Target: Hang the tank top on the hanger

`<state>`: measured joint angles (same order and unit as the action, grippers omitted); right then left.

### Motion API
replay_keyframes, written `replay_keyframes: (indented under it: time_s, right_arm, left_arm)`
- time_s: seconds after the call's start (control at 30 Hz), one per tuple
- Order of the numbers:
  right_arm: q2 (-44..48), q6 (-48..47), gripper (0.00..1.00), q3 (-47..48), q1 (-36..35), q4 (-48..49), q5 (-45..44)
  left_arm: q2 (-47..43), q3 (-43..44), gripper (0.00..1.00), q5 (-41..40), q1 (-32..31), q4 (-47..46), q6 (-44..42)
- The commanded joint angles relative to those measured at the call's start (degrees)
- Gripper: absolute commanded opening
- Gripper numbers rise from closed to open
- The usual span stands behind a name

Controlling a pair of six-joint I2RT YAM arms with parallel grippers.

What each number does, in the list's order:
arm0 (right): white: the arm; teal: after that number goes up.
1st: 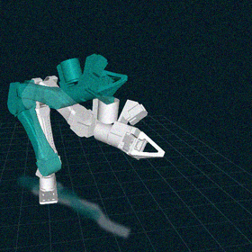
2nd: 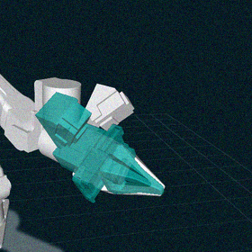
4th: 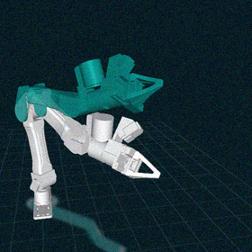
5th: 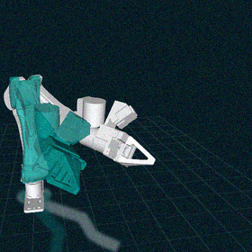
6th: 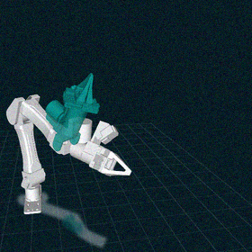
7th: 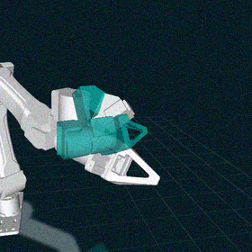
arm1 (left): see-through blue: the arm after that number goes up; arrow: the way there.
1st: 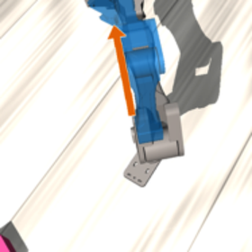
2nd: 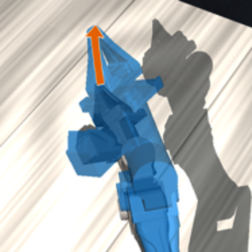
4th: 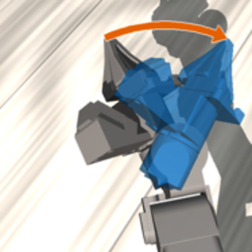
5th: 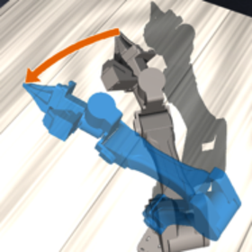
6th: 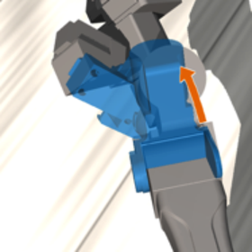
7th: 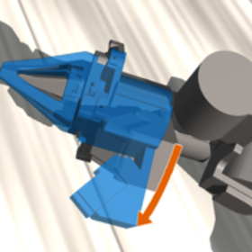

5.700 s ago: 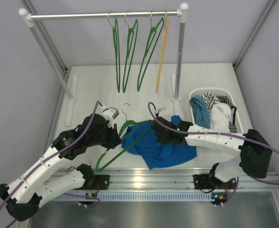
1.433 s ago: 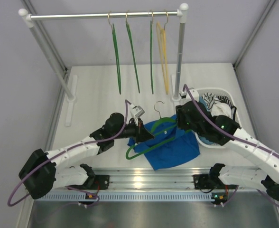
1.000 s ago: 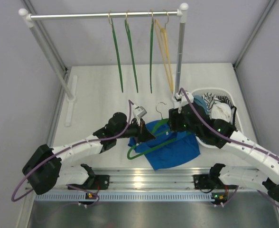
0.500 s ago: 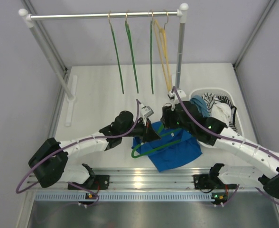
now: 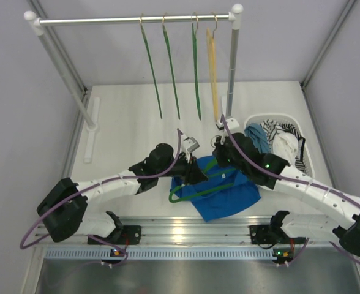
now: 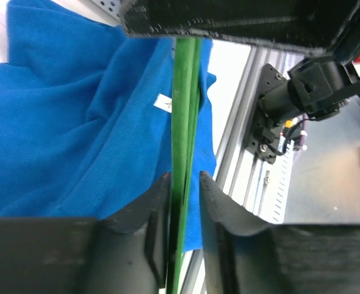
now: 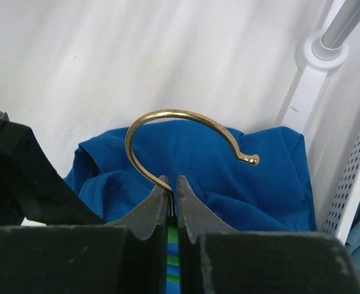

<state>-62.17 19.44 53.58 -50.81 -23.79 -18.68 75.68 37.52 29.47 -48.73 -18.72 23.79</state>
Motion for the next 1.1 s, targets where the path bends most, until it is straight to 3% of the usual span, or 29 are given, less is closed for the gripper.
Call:
replay_keyframes:
  time_s: [0.0,0.33,0.53,0.83,1.07]
  right_arm:
    - [2.7,-0.2,0.0,-2.0,0.3,2.8,0.7]
    - [7.6,-1.4,0.0,-6.4,0.2,5.5,3.5]
    - [8.9,-2.0,0.0,-7.0,0.1,5.8,4.3]
    - [9.4,-2.0,0.0,-7.3,0.1,5.6,4.1]
    - [10.2,-1.8,0.0,-7.5,0.0,5.6,3.5]
  left_arm:
    - [-1.8,2.2,0.33,-3.2,-0.3,-1.8,0.2]
    - [-7.1,1.9,0.4,-17.2,-0.3,4.3,5.2]
    - [-7.1,3.2,0.4,-27.1,-0.2,18.4,9.5]
    - [-4.3,5.6,0.45,-23.2,-0.2,29.3,10.2]
    - [1.8,9.0,0.47,-19.0,-0.3,29.9,10.1]
